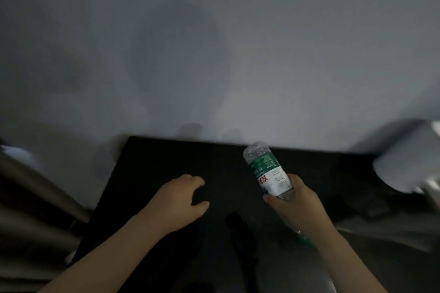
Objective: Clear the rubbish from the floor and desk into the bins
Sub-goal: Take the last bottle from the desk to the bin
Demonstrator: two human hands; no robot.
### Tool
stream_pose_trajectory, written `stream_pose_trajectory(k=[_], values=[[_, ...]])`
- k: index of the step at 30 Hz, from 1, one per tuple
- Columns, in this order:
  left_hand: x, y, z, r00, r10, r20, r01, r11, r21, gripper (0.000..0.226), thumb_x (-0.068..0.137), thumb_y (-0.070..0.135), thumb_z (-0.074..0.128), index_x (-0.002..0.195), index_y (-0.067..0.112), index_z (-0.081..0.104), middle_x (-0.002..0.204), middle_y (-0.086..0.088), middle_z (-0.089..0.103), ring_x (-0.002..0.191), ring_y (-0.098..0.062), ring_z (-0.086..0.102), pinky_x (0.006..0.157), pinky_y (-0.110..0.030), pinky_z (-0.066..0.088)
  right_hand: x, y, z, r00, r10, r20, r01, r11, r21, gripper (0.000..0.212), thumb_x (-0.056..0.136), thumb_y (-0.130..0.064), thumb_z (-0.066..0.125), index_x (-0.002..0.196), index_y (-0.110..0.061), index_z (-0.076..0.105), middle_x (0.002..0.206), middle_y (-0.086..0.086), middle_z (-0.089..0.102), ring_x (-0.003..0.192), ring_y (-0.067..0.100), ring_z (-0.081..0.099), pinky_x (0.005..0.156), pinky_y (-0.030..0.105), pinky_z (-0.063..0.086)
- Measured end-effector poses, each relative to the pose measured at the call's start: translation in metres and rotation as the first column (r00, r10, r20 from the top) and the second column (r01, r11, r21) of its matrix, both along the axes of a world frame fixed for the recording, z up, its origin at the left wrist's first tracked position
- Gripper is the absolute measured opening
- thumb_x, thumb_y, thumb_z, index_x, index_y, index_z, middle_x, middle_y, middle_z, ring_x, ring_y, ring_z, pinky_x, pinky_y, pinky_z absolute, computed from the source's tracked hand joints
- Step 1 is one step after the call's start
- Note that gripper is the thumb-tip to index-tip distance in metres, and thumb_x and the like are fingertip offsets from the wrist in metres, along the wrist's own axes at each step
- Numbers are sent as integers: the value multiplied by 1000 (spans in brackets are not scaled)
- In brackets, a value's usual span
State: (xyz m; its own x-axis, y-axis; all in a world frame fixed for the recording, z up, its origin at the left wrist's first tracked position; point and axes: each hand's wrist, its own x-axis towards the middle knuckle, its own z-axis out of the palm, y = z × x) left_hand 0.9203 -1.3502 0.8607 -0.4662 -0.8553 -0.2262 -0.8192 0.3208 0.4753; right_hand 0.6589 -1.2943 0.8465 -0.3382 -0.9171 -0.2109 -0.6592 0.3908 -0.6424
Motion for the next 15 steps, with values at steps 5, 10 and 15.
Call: stream_pose_trajectory(k=[5,10,15], values=[[-47,45,35,951,-288,-112,288,957,-14,54,88,47,58,137,30,43,130,13,47,114,-3,48,98,-21,43,-3,123,49,909,-382,165,402,909,-112,40,73,-38,80,104,-28,57,87,-8,68,76,7,66,62,24,51],[-112,100,66,834,-517,-194,512,855,-81,54,87,48,59,136,33,44,131,16,47,114,0,48,97,-19,43,-21,238,84,757,-632,165,653,723,-227,39,73,-39,79,105,-28,59,89,-9,68,79,8,65,64,26,49],[-183,168,91,679,-703,-210,698,707,-113,51,86,45,61,133,34,45,127,17,47,112,0,48,97,-21,44,-44,340,105,619,-773,141,769,559,-311,38,75,-43,76,105,-32,55,91,-9,68,76,8,66,61,25,52]])
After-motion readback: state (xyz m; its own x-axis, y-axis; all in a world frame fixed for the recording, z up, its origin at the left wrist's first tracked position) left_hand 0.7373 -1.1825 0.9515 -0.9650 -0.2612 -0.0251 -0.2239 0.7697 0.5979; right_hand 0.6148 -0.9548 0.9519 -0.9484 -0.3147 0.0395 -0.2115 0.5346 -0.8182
